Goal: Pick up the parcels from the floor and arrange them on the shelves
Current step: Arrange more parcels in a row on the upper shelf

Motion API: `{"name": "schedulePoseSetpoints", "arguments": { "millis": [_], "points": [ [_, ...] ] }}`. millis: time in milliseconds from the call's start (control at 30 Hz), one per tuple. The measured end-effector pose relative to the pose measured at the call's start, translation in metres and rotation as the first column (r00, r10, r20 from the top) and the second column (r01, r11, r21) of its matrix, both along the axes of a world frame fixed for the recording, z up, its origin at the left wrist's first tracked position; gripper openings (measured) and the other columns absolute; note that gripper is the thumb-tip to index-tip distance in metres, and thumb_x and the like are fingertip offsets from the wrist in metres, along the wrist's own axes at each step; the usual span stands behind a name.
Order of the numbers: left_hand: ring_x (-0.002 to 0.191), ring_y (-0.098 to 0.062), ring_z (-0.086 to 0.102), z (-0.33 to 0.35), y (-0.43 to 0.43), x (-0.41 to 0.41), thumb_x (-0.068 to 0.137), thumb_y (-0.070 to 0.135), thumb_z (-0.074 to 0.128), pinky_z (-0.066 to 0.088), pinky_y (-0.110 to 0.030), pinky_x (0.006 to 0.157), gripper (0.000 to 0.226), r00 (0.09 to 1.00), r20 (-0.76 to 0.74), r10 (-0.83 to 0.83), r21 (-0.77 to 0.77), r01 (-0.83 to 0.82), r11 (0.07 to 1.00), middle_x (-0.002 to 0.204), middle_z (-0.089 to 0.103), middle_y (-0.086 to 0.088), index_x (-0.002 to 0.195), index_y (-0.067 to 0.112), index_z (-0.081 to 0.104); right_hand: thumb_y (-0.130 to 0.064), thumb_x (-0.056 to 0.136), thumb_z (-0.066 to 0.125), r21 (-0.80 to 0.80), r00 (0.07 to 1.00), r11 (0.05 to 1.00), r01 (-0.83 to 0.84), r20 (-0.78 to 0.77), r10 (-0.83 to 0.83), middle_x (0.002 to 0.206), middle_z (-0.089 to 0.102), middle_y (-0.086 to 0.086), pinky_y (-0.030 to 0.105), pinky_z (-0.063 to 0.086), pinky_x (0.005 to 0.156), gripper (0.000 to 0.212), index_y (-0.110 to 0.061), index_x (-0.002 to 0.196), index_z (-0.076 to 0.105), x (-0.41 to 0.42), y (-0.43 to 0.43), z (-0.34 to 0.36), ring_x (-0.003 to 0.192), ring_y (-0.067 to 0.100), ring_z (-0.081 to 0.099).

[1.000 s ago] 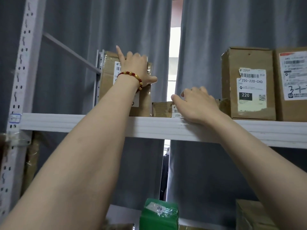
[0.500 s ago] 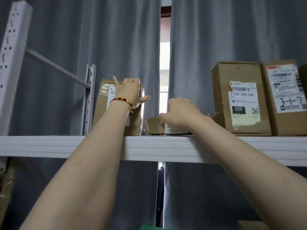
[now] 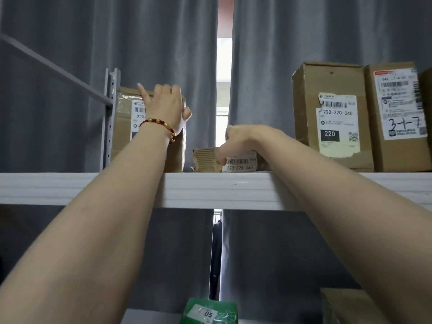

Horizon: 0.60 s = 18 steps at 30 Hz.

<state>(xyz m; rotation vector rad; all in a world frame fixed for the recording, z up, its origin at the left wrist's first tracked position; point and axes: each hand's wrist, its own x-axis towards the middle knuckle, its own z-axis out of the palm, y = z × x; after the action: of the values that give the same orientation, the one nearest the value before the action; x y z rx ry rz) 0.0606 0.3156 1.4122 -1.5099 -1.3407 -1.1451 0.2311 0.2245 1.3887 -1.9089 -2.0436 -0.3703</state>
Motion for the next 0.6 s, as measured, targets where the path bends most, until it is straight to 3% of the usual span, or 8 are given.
{"name": "schedulePoseSetpoints", "arguments": {
  "millis": [133, 233, 400, 600],
  "points": [
    [0.122, -0.036, 0.044, 0.0, 0.003, -0.001, 0.094, 0.026, 0.051, 0.016, -0.063, 0.114, 0.033, 0.999, 0.0, -0.047, 0.0, 0.047, 0.999, 0.122, 0.054, -0.018, 0.119, 0.005, 0.048, -0.042, 0.073, 0.072, -0.028, 1.0, 0.999, -0.023, -0.021, 0.022, 0.081, 0.056, 0.002, 0.035, 0.052, 0.076, 0.029, -0.02, 0.074, 0.053, 0.001, 0.006, 0.0, 0.071, 0.023, 0.058],
    [0.114, -0.035, 0.048, 0.001, 0.006, -0.002, 0.096, 0.035, 0.048, 0.031, -0.052, 0.103, 0.034, 0.999, -0.024, -0.028, 0.056, 0.029, 0.998, 0.116, 0.059, -0.016, 0.115, 0.007, 0.051, -0.042, 0.074, 0.072, -0.031, 0.999, 0.999, -0.031, -0.042, 0.029, 0.082, 0.057, 0.003, 0.033, 0.05, 0.071, 0.029, -0.019, 0.074, 0.055, 0.005, 0.006, 0.001, 0.071, 0.024, 0.059],
    [0.112, -0.033, 0.051, 0.0, 0.01, -0.004, 0.097, 0.05, 0.044, 0.033, -0.048, 0.096, 0.044, 0.999, -0.05, -0.02, 0.073, 0.023, 0.997, 0.115, 0.061, -0.013, 0.114, 0.01, 0.053, -0.047, 0.065, 0.074, 0.005, 0.997, 1.0, -0.019, -0.072, 0.019, 0.088, 0.057, 0.001, 0.034, 0.051, 0.072, 0.036, -0.021, 0.073, 0.052, 0.007, 0.009, 0.003, 0.086, 0.027, 0.063],
    [0.113, -0.031, 0.049, -0.002, 0.011, -0.005, 0.099, 0.051, 0.037, 0.031, -0.046, 0.098, 0.046, 0.993, -0.008, -0.118, 0.075, 0.118, 0.99, 0.116, 0.061, -0.012, 0.112, 0.012, 0.055, -0.062, 0.05, 0.072, 0.126, 0.991, 0.992, -0.015, -0.131, 0.031, 0.107, 0.058, 0.001, 0.036, 0.055, 0.08, 0.064, -0.025, 0.101, 0.065, 0.008, 0.013, 0.0, 0.094, 0.024, 0.061]
  ]
}}
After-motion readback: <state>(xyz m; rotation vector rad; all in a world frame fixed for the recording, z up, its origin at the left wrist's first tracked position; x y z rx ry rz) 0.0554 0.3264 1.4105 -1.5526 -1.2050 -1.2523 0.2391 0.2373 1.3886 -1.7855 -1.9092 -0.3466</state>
